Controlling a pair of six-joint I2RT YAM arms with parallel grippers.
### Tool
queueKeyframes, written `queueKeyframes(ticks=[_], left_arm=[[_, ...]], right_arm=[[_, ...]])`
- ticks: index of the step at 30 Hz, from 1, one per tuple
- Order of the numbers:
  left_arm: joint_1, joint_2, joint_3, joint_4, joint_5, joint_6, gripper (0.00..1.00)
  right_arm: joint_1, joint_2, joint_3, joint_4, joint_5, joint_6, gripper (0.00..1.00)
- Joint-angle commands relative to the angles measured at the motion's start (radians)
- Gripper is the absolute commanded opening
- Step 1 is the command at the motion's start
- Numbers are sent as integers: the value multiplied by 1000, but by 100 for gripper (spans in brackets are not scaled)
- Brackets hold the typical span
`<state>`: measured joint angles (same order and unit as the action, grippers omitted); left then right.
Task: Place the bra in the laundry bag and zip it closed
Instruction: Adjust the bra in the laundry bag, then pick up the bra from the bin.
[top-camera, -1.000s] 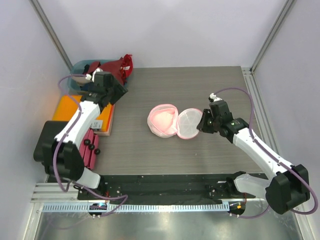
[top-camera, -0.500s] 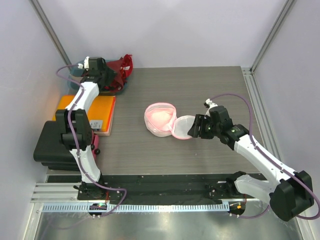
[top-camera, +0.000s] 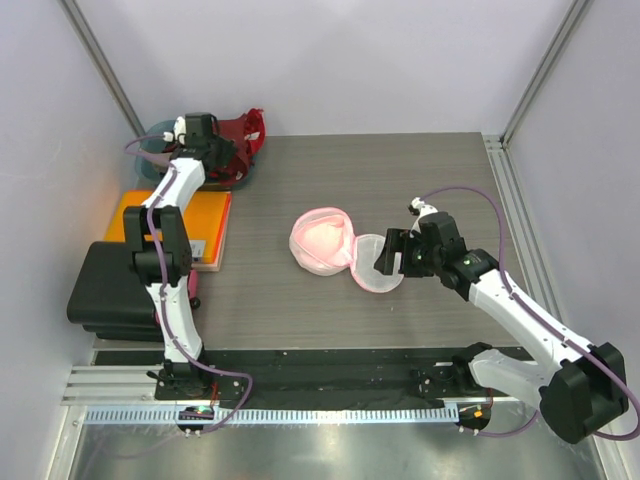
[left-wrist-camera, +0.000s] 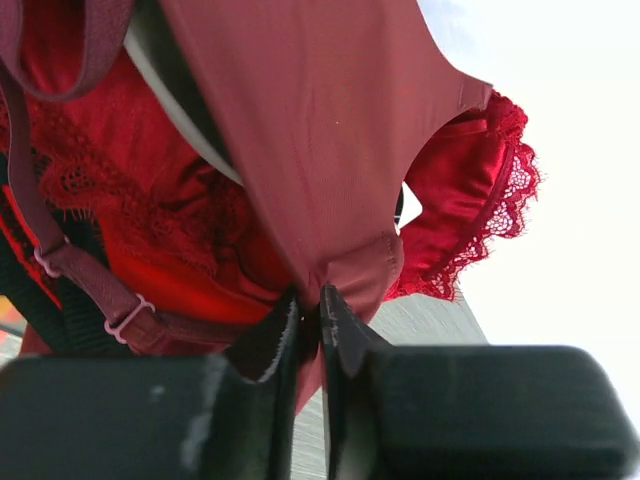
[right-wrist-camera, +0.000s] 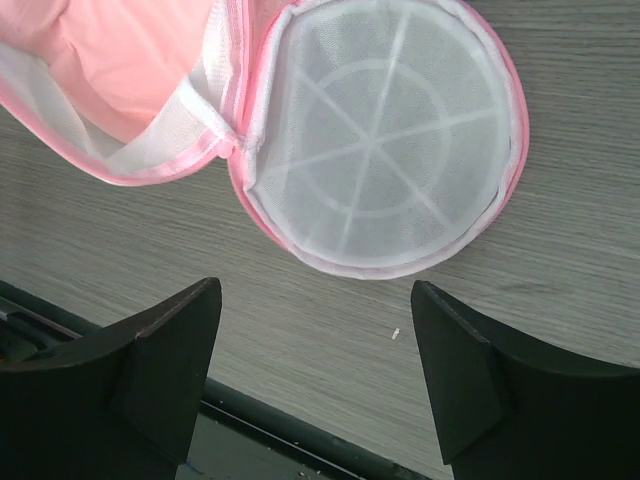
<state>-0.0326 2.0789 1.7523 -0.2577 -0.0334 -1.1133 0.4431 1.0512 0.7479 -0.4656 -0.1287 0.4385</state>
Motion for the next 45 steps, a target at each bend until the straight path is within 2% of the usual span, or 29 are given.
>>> queueKeyframes(ticks=[1, 5, 10, 17, 26, 33, 39, 45], left_arm=[[-3, -69, 21, 26, -17, 3, 9], [-1, -155, 7, 3, -78, 70, 8], [5, -210, 65, -34, -68, 151, 7], [57, -187, 225, -29, 84, 202, 6], [89, -224, 393, -46, 156, 280, 6], [102, -213, 594, -75, 308, 256, 6], [103, -279, 613, -61, 440, 201, 0], [86, -393, 497, -34, 576, 159, 0]], right_arm=[[2, -42, 31, 4, 26, -20, 83], [2, -46, 37, 2, 35, -24, 84], [2, -54, 38, -4, 37, -26, 90], [3, -89, 27, -19, 57, -15, 95], [2, -103, 36, -50, 75, -14, 97], [3, -86, 44, -51, 80, -7, 98], [3, -69, 64, -50, 97, -15, 99], [5, -40, 88, -39, 87, -32, 100]])
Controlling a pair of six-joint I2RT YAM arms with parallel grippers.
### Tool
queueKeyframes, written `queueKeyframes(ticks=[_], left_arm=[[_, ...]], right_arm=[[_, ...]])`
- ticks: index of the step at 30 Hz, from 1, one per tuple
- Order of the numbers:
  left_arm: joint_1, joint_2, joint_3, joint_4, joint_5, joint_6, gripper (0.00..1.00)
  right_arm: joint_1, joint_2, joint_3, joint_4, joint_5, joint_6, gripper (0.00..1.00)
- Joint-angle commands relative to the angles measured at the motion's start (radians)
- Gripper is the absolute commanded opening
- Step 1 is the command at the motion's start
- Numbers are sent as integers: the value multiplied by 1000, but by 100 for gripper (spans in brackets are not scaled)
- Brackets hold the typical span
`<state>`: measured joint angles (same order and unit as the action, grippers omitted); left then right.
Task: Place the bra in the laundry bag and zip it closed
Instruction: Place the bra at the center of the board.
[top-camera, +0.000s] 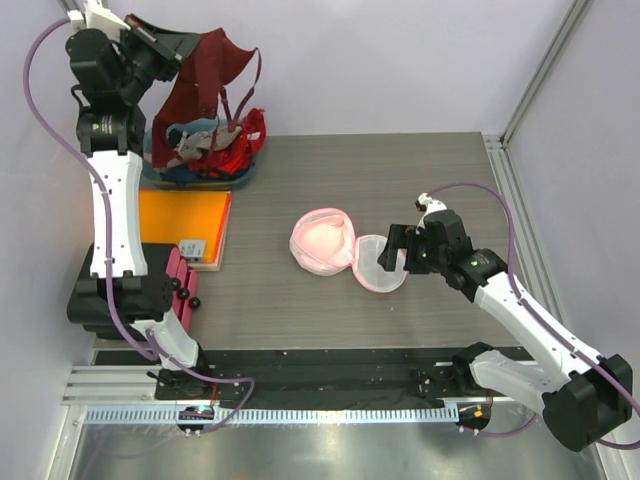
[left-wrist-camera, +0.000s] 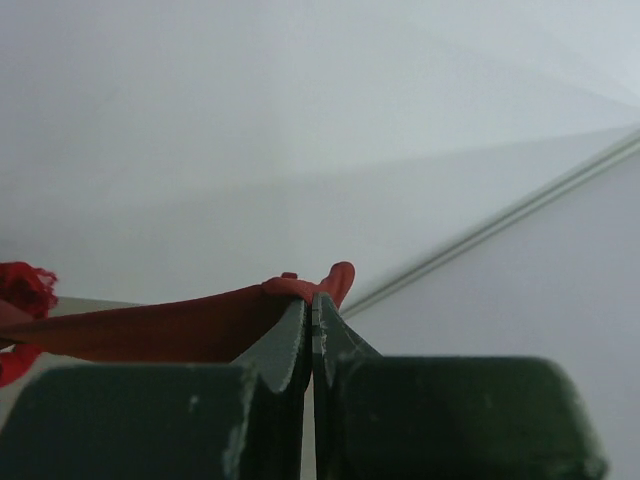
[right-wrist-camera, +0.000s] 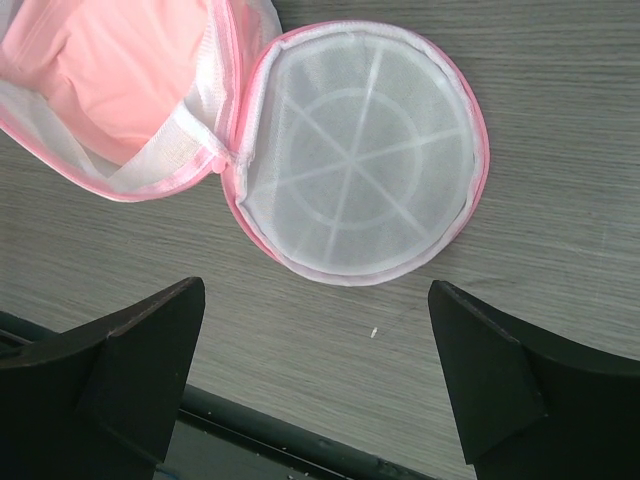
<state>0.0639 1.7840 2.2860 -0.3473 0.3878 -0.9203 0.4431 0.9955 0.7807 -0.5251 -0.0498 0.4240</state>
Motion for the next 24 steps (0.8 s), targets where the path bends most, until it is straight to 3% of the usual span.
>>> queueKeyframes(ticks=[1, 5, 6, 11, 16, 24], left_arm=[[-18, -100, -33, 57, 172, -35, 0], [-55, -80, 54, 56, 249, -46, 0], [-106, -72, 76, 56, 258, -45, 0], [-113, -41, 199, -52, 163, -17, 0], [-151, -6, 176, 177, 250, -198, 0], [-341, 208, 286, 301, 266, -276, 0]], right_arm=[[3, 22, 55, 23, 10, -16, 99], [5, 32, 61, 39, 8, -14, 99], [5, 34, 68, 40, 8, -14, 100], [6, 20, 68, 40, 8, -10, 99], [6, 8, 43, 43, 21, 1, 99], [6, 26, 68, 50, 91, 59, 100]])
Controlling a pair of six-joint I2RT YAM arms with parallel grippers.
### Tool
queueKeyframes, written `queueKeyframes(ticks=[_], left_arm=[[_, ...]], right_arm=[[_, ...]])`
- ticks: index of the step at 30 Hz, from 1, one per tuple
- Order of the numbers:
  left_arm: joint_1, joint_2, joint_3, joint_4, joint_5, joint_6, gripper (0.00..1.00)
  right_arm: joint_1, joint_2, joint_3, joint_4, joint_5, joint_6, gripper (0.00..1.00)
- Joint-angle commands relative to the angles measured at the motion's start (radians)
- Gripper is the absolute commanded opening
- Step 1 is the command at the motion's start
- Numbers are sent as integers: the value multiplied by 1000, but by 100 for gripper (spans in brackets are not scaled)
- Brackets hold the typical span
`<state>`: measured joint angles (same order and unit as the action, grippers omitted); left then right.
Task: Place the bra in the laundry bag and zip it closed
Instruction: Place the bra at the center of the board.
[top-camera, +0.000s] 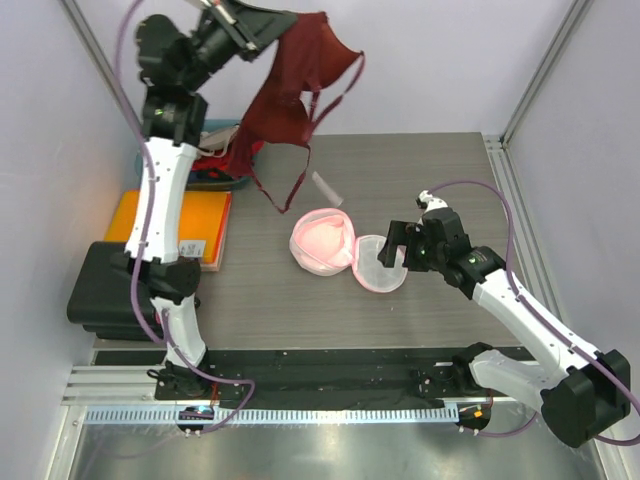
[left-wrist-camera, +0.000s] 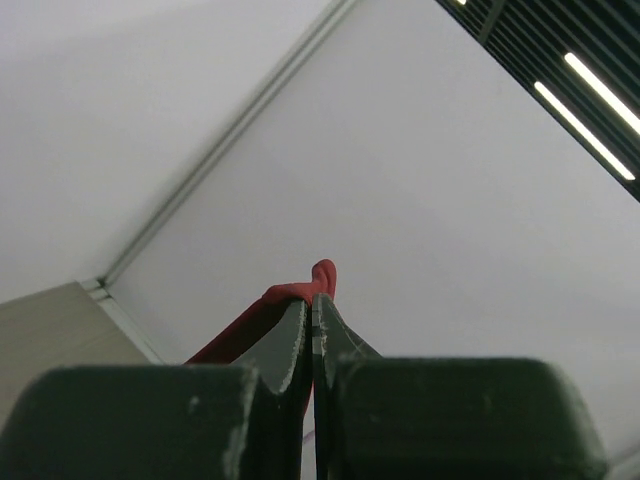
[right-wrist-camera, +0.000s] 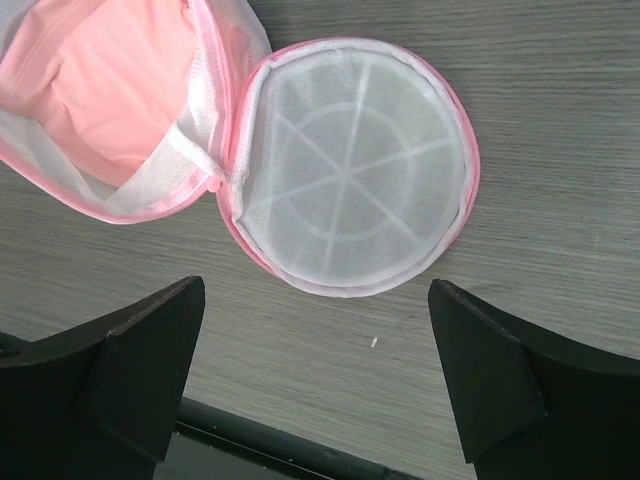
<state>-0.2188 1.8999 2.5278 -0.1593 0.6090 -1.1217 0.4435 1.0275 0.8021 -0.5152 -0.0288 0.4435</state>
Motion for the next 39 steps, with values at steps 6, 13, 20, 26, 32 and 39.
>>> queueKeyframes(ticks=[6, 13, 20, 26, 32, 39], left_arm=[[-94, 203, 57, 199, -38, -95, 0], [-212, 320, 123, 346, -279, 39, 0], [-362, 306, -153, 483, -423, 79, 0], [-477, 421, -296, 403, -355, 42, 0], [-573, 383, -635, 534, -379, 8, 0], [-616, 367, -822, 614, -422, -236, 0]], right_arm=[[6, 11, 52, 37, 161, 103, 100], [4, 68, 52, 55, 204, 153, 100], [-8, 42, 23, 58, 303, 230, 100], [-138, 22, 37, -8, 340, 183, 100], [-311, -29, -12, -25, 267, 149, 100], [-387, -30, -18, -34, 237, 124, 100]])
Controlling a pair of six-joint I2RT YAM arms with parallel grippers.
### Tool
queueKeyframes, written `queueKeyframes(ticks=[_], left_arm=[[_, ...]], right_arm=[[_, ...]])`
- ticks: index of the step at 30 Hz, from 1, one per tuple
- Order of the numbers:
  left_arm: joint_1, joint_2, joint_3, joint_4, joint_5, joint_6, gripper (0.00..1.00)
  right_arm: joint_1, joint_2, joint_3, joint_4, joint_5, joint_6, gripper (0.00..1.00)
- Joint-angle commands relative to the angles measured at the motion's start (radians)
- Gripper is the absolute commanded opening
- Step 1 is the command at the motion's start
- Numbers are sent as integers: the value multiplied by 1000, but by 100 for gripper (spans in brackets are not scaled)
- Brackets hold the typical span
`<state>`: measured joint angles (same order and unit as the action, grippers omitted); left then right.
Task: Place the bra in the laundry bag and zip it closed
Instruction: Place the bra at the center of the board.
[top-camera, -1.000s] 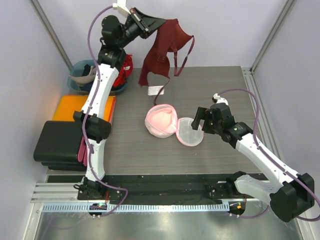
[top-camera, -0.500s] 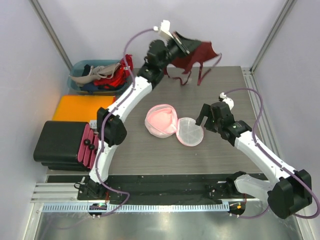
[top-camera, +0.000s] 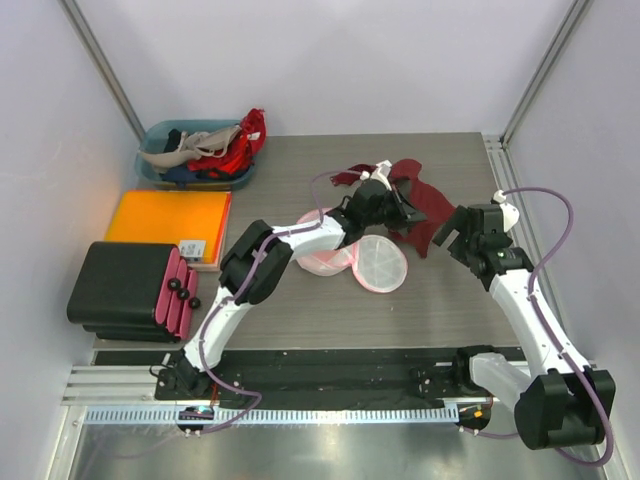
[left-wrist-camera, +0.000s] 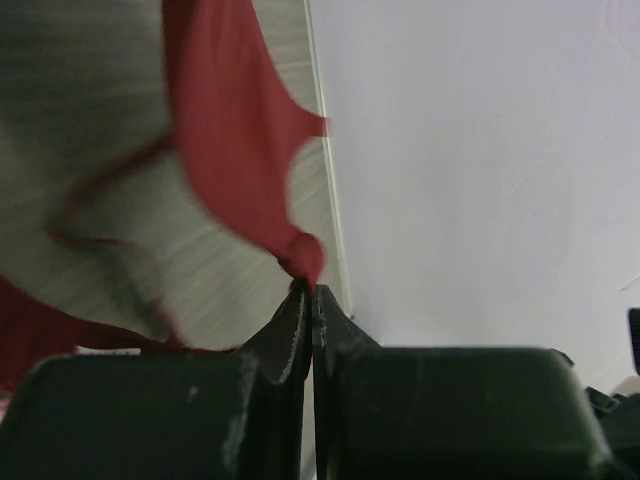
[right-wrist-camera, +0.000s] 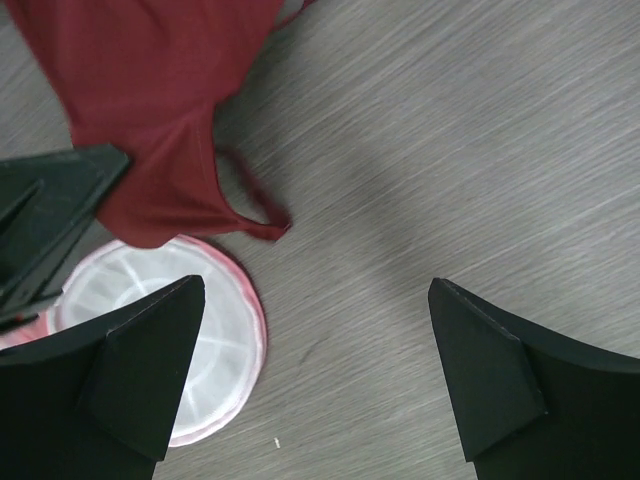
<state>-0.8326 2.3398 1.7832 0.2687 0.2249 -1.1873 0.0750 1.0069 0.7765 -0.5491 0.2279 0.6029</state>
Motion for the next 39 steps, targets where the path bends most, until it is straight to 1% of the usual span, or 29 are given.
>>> queueKeyframes(ticks=[1, 2, 4, 5, 8, 11, 13, 14, 15, 16, 17, 21, 24, 25, 28, 29, 31, 35, 38, 39], left_arm=[[-2, -85, -132, 219, -41, -190, 0], [-3, -109, -151, 234, -47, -216, 0], [-20, -146, -194, 247, -53, -210, 0], [-31, -192, -218, 247, -88, -207, 0], [-79, -232, -286, 264, -133, -199, 0], [-80, -186, -257, 285, -96, -273, 0], [-63, -122, -213, 311, -35, -369, 0], [-57, -103, -202, 351, -18, -405, 0], [-51, -73, -197, 380, -4, -476, 0], [-39, -63, -199, 415, -1, -503, 0], [-33, -54, -200, 481, -1, -521, 0], [-17, -59, -196, 481, -16, -534, 0], [12, -16, -168, 527, -25, -616, 0], [19, 19, -160, 561, -30, -683, 0], [56, 71, -153, 650, -61, -765, 0], [64, 99, -140, 650, -67, -799, 0], [90, 125, -120, 656, -81, -816, 0], [122, 205, -52, 676, -114, -902, 0], [133, 191, -50, 695, -89, -899, 0], [132, 179, -59, 696, -76, -885, 0]], right_arm=[[-20, -7, 12, 0, -22, -43, 100], [-18, -4, 20, 0, -30, -46, 100], [-20, -1, 24, 6, -39, -55, 100], [-18, 1, 23, 11, -39, -60, 100], [-20, 19, 33, 25, -35, -74, 100], [-18, 56, 43, 25, -84, -72, 100], [-18, 67, 38, 28, -117, -60, 100], [-18, 65, 30, 29, -125, -55, 100], [-18, 59, 26, 37, -131, -54, 100], [-18, 49, 23, 37, -133, -54, 100], [-18, 42, 23, 38, -125, -57, 100], [-20, 42, 41, 41, -93, -64, 100], [-20, 76, 61, 54, -101, -64, 100], [-20, 88, 72, 55, -110, -64, 100], [-18, 122, 82, 74, -113, -68, 100], [-20, 130, 86, 80, -113, -71, 100], [-18, 151, 90, 95, -117, -72, 100], [-18, 197, 113, 127, -142, -72, 100], [-18, 239, 130, 153, -144, -68, 100], [-18, 246, 132, 161, -171, -69, 100]])
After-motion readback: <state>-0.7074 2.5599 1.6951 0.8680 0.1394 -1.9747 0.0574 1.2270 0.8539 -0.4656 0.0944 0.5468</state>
